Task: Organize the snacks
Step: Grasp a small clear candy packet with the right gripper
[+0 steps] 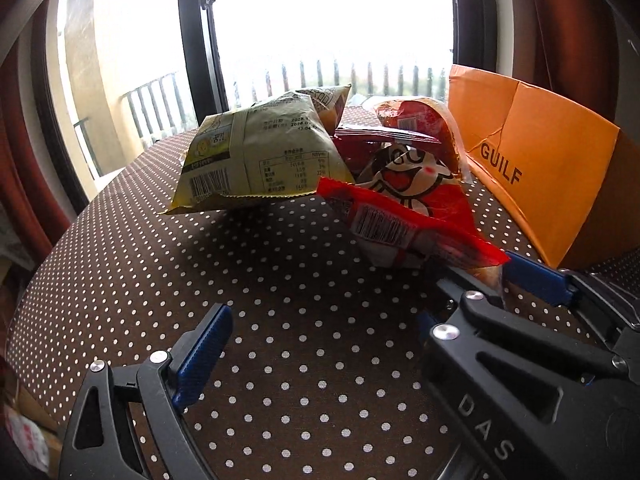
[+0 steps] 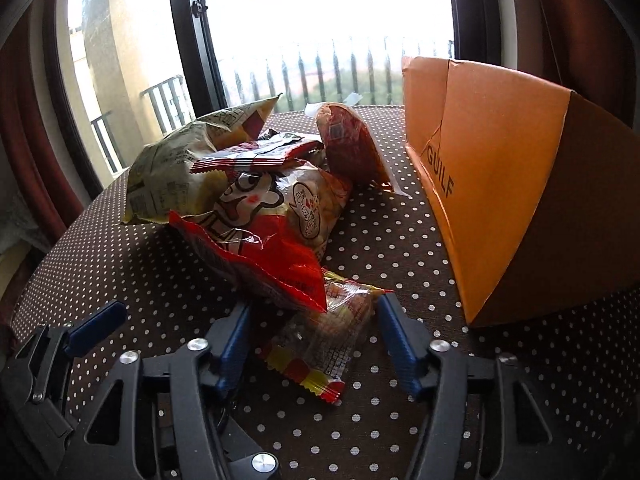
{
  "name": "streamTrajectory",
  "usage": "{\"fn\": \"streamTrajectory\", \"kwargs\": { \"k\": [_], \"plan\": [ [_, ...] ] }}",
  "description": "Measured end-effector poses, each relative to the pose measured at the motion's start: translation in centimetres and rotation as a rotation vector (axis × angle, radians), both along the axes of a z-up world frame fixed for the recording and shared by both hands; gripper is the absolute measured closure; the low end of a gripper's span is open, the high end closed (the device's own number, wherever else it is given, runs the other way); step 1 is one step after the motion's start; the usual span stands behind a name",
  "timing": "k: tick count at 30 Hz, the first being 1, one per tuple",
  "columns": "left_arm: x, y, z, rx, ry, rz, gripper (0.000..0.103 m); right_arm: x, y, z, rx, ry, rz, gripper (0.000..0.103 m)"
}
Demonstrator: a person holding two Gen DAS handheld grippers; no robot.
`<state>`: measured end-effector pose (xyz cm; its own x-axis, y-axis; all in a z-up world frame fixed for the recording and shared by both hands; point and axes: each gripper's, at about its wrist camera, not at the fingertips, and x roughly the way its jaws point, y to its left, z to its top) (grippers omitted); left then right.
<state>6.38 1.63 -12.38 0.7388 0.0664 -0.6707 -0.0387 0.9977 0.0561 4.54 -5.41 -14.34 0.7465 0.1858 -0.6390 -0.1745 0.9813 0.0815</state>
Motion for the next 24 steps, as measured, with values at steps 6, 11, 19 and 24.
{"fn": "streamTrajectory", "kwargs": {
  "k": [6, 11, 19, 24],
  "plan": [
    [0.2, 0.0, 0.0, 0.004, 0.002, 0.006, 0.004, 0.5, -0.2, -0.2, 0.008, 0.018, 0.008, 0.06],
    [-0.1, -0.3, 0.1, -0.007, 0.011, -0.01, 0.004, 0.2, -0.4, 0.0, 0.001, 0.023, 0.005, 0.063],
    [-1.1, -1.2, 0.6, -0.02, 0.01, -0.032, 0.005, -1.3, -1.4, 0.6, 0.017, 0.031, -0.003, 0.067],
    [-2.2, -1.7, 1.2, -0.027, -0.01, -0.037, 0.005, -2.2, -1.7, 1.1, 0.025, 0.018, -0.01, 0.068]
  ]
}}
